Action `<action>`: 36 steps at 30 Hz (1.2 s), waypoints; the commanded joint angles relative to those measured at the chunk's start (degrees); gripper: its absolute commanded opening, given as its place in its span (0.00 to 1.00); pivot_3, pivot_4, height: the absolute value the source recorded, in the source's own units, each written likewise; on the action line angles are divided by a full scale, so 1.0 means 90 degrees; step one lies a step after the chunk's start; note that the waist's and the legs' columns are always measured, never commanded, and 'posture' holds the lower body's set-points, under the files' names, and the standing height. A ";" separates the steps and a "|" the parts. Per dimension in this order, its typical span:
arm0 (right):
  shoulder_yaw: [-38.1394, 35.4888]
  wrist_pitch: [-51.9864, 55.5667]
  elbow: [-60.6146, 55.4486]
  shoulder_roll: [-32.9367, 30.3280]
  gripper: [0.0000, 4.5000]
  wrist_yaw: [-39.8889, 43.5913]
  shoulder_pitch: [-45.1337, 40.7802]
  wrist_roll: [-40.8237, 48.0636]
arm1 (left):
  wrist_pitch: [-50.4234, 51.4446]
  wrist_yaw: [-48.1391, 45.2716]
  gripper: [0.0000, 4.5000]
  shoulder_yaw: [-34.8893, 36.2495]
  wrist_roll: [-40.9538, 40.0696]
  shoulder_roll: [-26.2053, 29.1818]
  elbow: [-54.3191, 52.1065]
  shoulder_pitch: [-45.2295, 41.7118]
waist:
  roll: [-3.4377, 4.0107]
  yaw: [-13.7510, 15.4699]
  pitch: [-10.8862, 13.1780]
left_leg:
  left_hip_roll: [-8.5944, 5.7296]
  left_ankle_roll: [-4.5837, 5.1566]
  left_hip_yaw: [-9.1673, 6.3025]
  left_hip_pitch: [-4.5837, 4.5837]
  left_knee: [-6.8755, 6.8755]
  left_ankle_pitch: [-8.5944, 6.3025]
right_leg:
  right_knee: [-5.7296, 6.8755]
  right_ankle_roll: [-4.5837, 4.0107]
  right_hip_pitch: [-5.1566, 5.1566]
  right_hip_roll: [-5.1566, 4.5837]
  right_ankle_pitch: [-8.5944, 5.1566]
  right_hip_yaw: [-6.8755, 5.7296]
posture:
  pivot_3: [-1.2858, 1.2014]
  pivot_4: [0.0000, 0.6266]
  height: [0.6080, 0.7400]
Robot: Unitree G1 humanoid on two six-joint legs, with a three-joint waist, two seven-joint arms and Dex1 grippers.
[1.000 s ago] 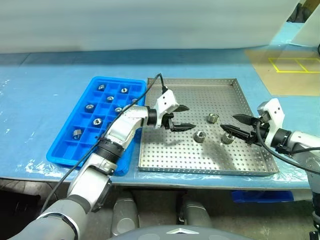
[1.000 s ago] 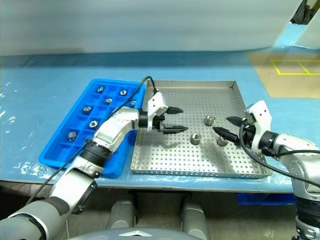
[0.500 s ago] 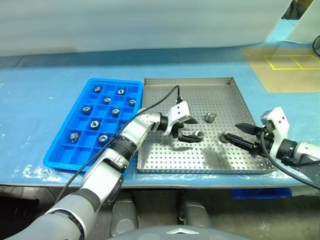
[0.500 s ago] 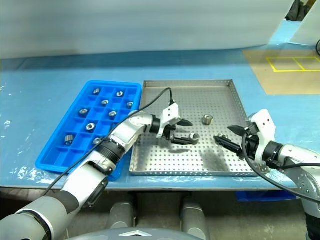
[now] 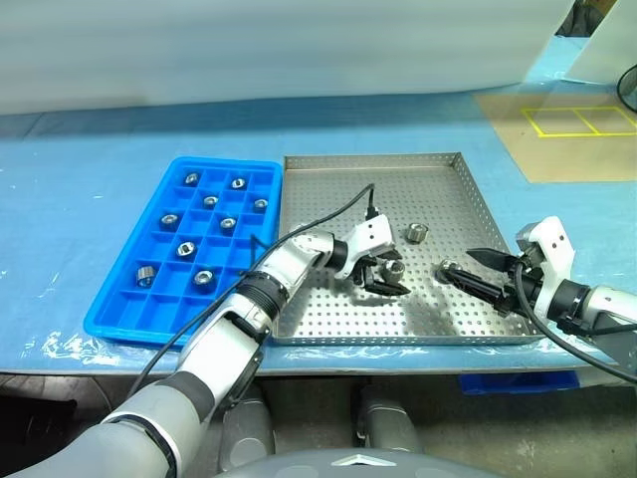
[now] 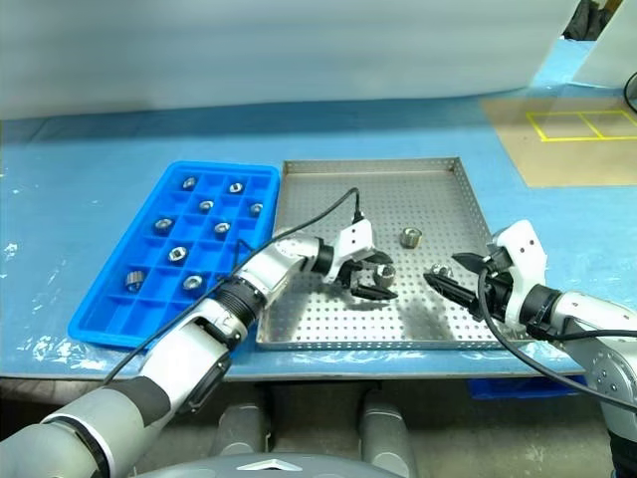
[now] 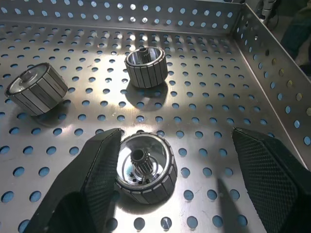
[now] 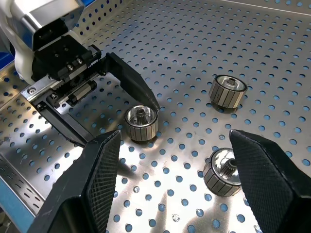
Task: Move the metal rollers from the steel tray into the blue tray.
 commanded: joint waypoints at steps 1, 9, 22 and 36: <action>-0.0139 -0.0054 -0.0266 -0.0043 0.80 -0.0075 -0.0038 0.0146 | -0.0144 0.0126 0.84 -0.0010 0.0181 -0.0115 0.0157 -0.0225 | 0.0000 0.0001 0.0000 | 0.0000 0.0001 0.0000 -0.0001 0.0000 0.0000 | 0.0000 0.0000 0.0000 -0.0001 0.0000 -0.0001 | 0.39 0.24 1.00; -0.0129 -0.0125 -0.0276 -0.0015 0.80 -0.0225 -0.0076 0.0190 | -0.0255 0.0329 0.84 0.0023 0.0423 -0.0230 0.0524 -0.0330 | 0.0000 -0.0011 0.0000 | -0.0024 0.0011 0.0000 0.0000 -0.0001 -0.0007 | -0.0002 0.0010 0.0001 -0.0021 -0.0003 0.0005 | 0.39 0.24 1.00; -0.0021 -0.0218 -0.0238 0.0025 0.80 -0.0352 -0.0217 0.0196 | -0.0600 0.0864 0.84 0.0290 0.0456 -0.0368 0.0824 -0.0236 | -0.0001 -0.0019 0.0001 | -0.0060 0.0034 0.0001 -0.0008 0.0000 -0.0020 | -0.0004 0.0035 0.0002 -0.0070 -0.0013 0.0008 | 0.39 0.24 1.00; 0.0165 -0.0328 -0.0057 0.0004 0.80 -0.0358 -0.0415 0.0122 | -0.0205 0.0732 0.86 0.0641 0.0141 -0.0371 0.0337 0.0088 | -0.0001 -0.0019 0.0001 | -0.0061 0.0038 0.0002 -0.0012 -0.0002 -0.0022 | -0.0007 0.0041 0.0001 -0.0074 -0.0017 0.0005 | 0.40 0.24 1.00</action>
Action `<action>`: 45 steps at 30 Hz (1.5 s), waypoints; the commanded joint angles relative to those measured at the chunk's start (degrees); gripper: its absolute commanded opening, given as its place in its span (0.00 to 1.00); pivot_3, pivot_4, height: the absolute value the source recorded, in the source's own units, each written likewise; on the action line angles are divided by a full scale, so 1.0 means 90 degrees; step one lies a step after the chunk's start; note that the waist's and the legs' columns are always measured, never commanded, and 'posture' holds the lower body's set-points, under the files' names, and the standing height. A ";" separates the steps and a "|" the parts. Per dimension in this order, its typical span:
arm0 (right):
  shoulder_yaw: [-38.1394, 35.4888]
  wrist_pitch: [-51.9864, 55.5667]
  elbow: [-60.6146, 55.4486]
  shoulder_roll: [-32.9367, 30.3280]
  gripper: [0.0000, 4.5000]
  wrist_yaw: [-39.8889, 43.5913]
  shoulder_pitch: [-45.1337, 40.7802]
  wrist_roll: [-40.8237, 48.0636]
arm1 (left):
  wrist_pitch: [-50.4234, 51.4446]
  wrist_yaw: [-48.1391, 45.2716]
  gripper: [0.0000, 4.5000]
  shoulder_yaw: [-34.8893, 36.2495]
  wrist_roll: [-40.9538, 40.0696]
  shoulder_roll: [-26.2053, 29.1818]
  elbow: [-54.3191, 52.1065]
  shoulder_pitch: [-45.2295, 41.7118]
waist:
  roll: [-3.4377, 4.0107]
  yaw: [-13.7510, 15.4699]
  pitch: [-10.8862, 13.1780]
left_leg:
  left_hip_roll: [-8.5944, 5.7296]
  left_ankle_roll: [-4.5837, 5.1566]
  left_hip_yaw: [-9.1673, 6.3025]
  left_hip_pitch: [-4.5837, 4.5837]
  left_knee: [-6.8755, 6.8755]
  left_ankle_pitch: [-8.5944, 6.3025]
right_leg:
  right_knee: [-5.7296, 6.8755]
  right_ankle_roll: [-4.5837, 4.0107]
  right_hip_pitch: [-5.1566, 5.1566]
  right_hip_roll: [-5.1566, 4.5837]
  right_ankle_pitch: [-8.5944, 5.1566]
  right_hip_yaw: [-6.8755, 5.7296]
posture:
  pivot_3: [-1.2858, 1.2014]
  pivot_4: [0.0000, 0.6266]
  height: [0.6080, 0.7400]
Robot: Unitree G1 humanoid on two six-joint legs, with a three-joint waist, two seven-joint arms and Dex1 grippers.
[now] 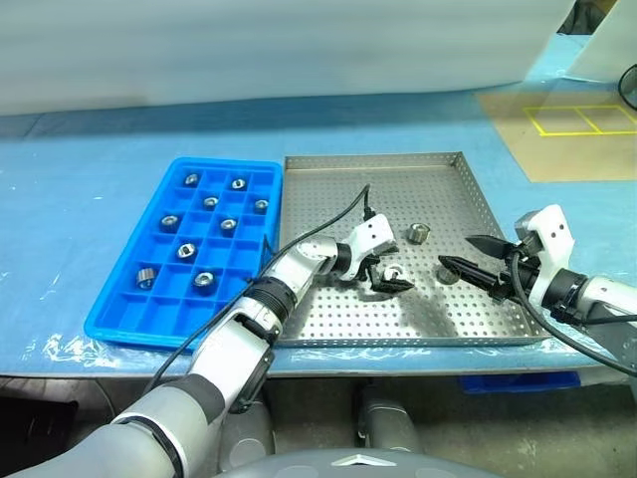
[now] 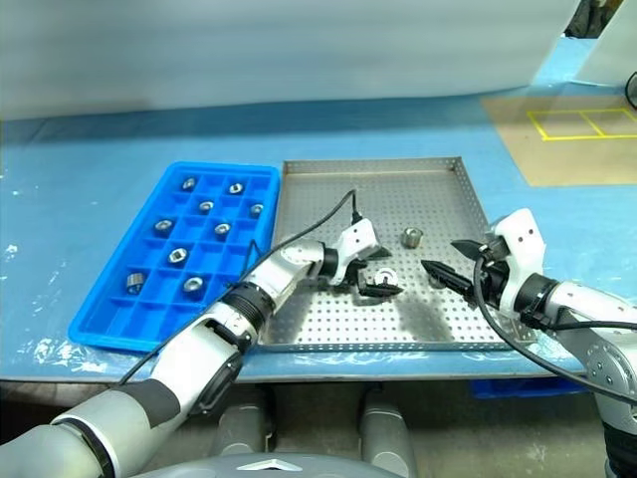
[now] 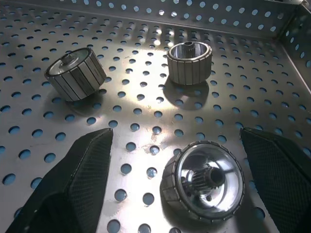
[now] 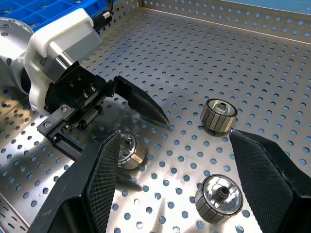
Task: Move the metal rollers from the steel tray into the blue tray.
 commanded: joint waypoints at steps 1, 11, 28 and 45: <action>0.0028 -0.0144 -0.0051 -0.0020 0.80 0.0018 -0.0133 0.0036 | 0.0005 -0.0040 0.79 0.0048 -0.0039 0.0045 -0.0321 0.0054 | 0.0000 -0.0001 0.0000 | 0.0000 0.0000 0.0000 0.0000 0.0000 0.0000 | 0.0000 0.0000 0.0000 0.0000 0.0000 0.0000 | 0.40 0.24 1.00; 0.0179 -0.0219 0.0062 -0.0041 0.80 0.0046 -0.0270 -0.0024 | 0.0009 -0.0360 0.27 -0.0406 0.0219 0.0230 -0.0841 0.0409 | 0.0000 -0.0001 0.0000 | 0.0000 0.0001 0.0001 -0.0002 -0.0004 -0.0001 | -0.0004 0.0007 0.0000 -0.0002 -0.0004 -0.0002 | 0.40 0.24 1.00; 0.0372 -0.0288 0.0189 -0.0052 0.80 0.0049 -0.0419 -0.0072 | 0.0185 -0.0231 0.72 -0.0360 0.0107 0.0272 -0.1073 0.0535 | 0.0000 -0.0001 0.0000 | 0.0000 0.0003 0.0002 -0.0002 -0.0006 -0.0002 | -0.0006 0.0011 0.0000 -0.0004 -0.0007 -0.0002 | 0.41 0.24 1.00; 0.0427 -0.0315 0.0219 -0.0028 0.80 0.0025 -0.0470 -0.0173 | 0.0281 -0.0603 0.52 -0.0626 0.0043 0.0101 -0.1154 0.0708 | 0.0000 0.0000 0.0000 | -0.0002 0.0004 0.0003 -0.0006 -0.0006 -0.0004 | -0.0009 0.0012 -0.0001 -0.0008 -0.0007 -0.0004 | 0.41 0.24 1.00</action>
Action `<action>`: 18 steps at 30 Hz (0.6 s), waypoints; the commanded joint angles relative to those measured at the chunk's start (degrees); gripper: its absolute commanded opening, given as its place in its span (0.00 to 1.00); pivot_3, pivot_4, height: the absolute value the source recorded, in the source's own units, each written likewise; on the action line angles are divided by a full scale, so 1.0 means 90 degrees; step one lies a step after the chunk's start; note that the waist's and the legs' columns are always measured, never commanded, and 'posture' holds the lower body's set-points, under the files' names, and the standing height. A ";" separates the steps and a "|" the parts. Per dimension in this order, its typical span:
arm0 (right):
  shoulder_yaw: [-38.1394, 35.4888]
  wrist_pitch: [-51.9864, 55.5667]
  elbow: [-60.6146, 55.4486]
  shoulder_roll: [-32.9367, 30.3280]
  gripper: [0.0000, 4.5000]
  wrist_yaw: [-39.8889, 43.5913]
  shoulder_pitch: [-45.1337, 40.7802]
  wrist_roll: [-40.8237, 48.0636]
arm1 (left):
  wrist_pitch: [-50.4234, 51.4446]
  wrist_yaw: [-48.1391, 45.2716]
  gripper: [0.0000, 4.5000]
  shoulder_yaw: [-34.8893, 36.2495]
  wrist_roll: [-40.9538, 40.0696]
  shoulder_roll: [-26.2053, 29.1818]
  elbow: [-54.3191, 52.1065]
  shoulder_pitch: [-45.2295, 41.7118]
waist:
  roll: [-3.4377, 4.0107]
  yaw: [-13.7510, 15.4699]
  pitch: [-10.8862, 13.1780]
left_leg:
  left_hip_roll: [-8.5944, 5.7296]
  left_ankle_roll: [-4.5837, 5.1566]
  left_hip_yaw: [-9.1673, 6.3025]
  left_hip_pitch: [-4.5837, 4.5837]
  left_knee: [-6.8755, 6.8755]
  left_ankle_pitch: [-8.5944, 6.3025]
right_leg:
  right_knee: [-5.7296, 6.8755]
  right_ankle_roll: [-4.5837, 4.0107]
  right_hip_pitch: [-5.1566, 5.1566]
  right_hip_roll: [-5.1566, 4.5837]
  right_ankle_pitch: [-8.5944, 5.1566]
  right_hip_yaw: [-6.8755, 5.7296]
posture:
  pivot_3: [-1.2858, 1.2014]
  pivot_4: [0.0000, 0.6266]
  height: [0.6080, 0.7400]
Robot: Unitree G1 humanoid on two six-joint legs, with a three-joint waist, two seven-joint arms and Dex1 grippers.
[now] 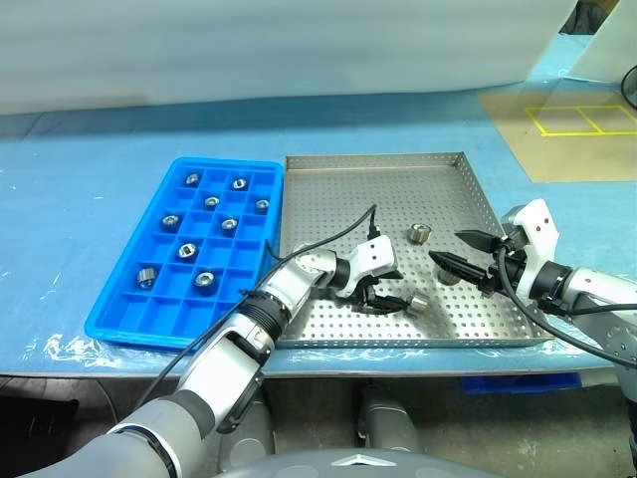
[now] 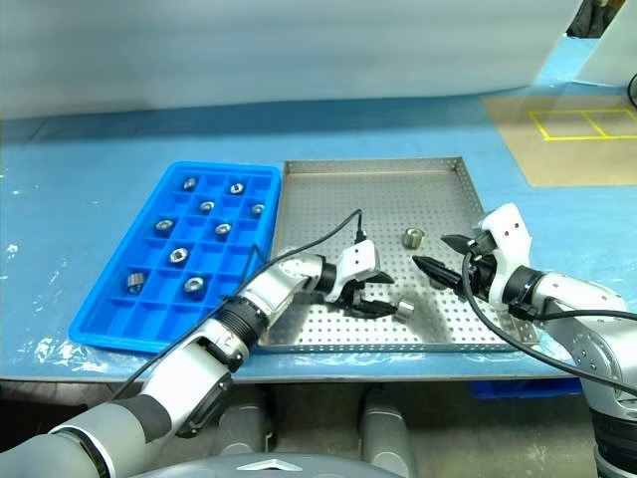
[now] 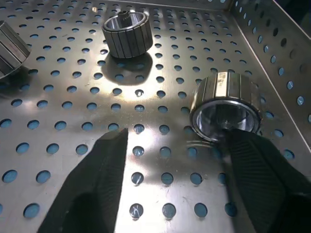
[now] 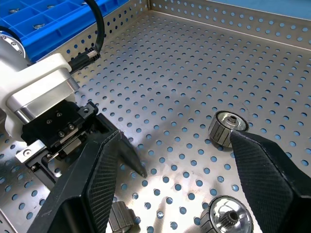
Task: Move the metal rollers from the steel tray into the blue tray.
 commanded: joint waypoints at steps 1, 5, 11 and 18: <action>-0.0019 -0.0126 -0.0063 -0.0025 0.80 0.0002 -0.0095 -0.0008 | 0.0044 -0.0066 0.44 0.0040 -0.0138 -0.0159 -0.0071 -0.0001 | 0.0000 0.0000 0.0000 | 0.0000 0.0000 0.0000 -0.0001 0.0000 0.0000 | 0.0000 0.0000 0.0000 -0.0001 0.0000 0.0000 | 0.41 0.24 1.00; 0.0005 -0.0117 -0.0060 -0.0008 0.80 0.0000 -0.0110 -0.0022 | 0.0007 -0.0017 0.13 0.0118 -0.0228 -0.0239 -0.0231 0.0025 | 0.0000 0.0001 0.0000 | -0.0001 0.0004 0.0001 -0.0004 0.0000 -0.0002 | -0.0005 0.0000 -0.0001 -0.0002 0.0000 -0.0002 | 0.41 0.24 1.00; 0.0018 -0.0049 -0.0099 -0.0061 0.80 0.0056 -0.0078 0.0024 | 0.0288 -0.0116 0.06 0.0012 -0.0292 -0.0215 -0.0617 0.0255 | 0.0000 0.0002 0.0000 | -0.0001 0.0006 0.0002 -0.0006 -0.0004 -0.0004 | -0.0008 0.0001 -0.0002 -0.0003 -0.0001 -0.0002 | 0.42 0.24 1.00; -0.0024 0.0031 -0.0072 -0.0180 0.80 0.0167 -0.0116 0.0054 | 0.0311 -0.0036 0.06 -0.0005 -0.0268 -0.0219 -0.0812 0.0352 | 0.0000 0.0004 0.0000 | -0.0003 0.0008 0.0003 -0.0006 -0.0003 -0.0005 | -0.0008 0.0002 -0.0002 -0.0006 -0.0001 -0.0002 | 0.42 0.24 1.00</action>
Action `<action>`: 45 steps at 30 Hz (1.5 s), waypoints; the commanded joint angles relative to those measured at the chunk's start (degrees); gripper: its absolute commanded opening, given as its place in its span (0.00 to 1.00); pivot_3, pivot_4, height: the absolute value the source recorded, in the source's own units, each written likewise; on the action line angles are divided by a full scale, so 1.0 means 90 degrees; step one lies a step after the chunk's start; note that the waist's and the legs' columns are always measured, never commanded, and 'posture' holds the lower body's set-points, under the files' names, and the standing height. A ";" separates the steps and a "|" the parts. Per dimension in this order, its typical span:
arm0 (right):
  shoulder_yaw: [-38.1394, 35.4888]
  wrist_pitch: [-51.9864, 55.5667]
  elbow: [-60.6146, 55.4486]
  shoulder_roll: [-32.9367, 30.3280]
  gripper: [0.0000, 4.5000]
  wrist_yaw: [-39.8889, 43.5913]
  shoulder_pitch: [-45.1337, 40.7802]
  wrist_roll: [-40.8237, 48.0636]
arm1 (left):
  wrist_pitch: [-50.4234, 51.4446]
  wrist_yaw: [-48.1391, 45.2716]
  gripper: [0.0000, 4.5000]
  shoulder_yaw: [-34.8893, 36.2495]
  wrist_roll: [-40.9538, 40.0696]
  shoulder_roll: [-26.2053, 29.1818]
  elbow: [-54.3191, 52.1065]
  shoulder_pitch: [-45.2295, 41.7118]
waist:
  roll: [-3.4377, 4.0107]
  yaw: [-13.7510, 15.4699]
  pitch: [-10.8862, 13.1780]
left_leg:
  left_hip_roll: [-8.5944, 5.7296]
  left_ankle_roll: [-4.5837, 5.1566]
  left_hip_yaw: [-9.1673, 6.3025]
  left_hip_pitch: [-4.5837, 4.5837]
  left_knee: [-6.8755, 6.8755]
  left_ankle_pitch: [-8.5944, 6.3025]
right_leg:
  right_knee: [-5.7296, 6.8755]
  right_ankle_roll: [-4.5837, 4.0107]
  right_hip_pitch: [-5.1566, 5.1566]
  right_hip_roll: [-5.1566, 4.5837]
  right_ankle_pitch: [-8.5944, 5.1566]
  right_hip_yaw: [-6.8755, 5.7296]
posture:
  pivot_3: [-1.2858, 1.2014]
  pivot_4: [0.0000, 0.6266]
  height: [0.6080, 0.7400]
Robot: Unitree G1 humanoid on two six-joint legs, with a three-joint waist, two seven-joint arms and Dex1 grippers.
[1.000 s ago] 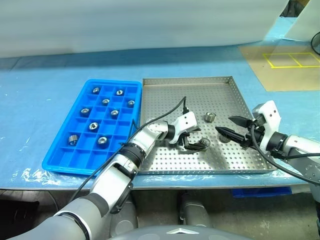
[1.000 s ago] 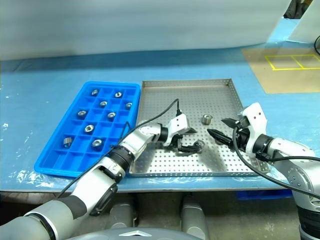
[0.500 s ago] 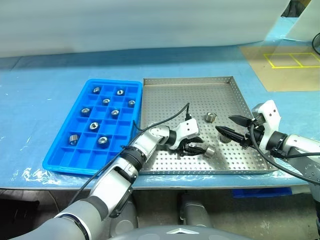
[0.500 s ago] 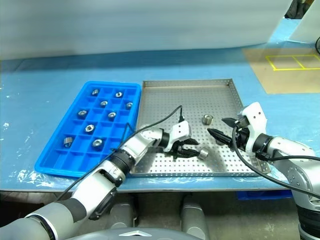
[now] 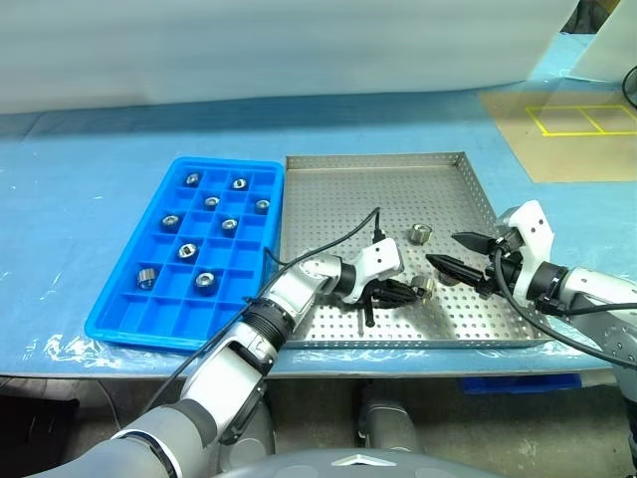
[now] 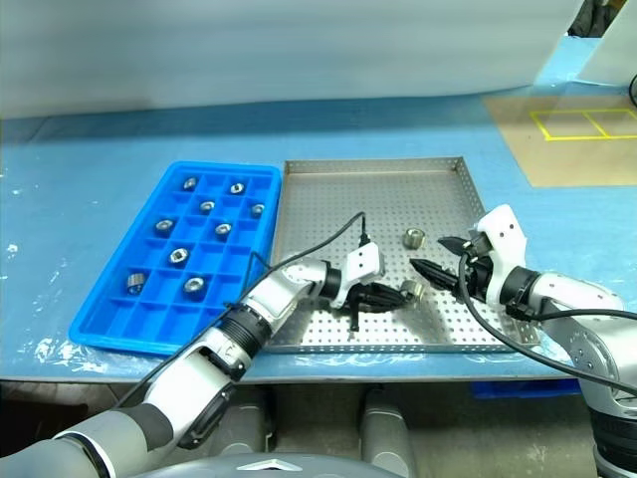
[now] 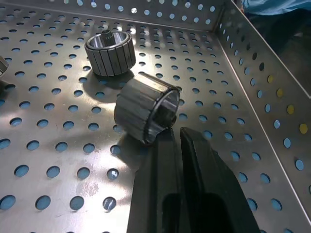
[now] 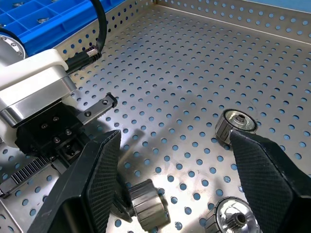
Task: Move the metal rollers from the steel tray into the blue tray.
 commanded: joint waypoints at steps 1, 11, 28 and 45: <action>-0.0150 -0.0007 -0.0066 -0.0136 0.80 0.0091 -0.0074 0.0098 | 0.0023 -0.0007 0.06 0.0002 -0.0131 -0.0070 -0.0306 0.0035 | 0.0000 0.0002 0.0000 | 0.0000 0.0000 0.0000 0.0000 0.0000 0.0000 | 0.0000 0.0000 0.0000 0.0000 0.0000 0.0000 | 0.42 0.24 1.00; -0.0124 0.0021 -0.0022 -0.0168 0.80 0.0152 -0.0121 0.0077 | 0.0135 0.0024 0.56 -0.0020 -0.0132 0.0035 -0.0574 0.0013 | 0.0000 0.0002 0.0000 | 0.0000 0.0000 0.0001 0.0001 0.0000 0.0000 | 0.0000 0.0000 0.0000 0.0000 0.0000 0.0000 | 0.42 0.24 1.00; -0.0180 0.0047 -0.0081 -0.0181 0.80 0.0144 -0.0070 0.0086 | -0.0165 0.0398 0.56 -0.0051 -0.0055 -0.0315 -0.0161 -0.0131 | 0.0001 -0.0003 0.0000 | 0.0000 0.0001 0.0001 0.0000 0.0001 -0.0001 | 0.0000 0.0000 0.0000 0.0000 0.0000 0.0001 | 0.41 0.24 1.00; -0.0178 0.0016 -0.0115 -0.0115 0.80 0.0034 -0.0148 0.0090 | -0.0631 0.0677 0.01 -0.0057 0.0026 -0.0483 0.0646 -0.0316 | 0.0002 -0.0009 -0.0001 | 0.0001 0.0002 0.0001 0.0004 0.0005 -0.0001 | 0.0002 0.0000 0.0005 0.0000 0.0000 0.0001 | 0.41 0.24 1.00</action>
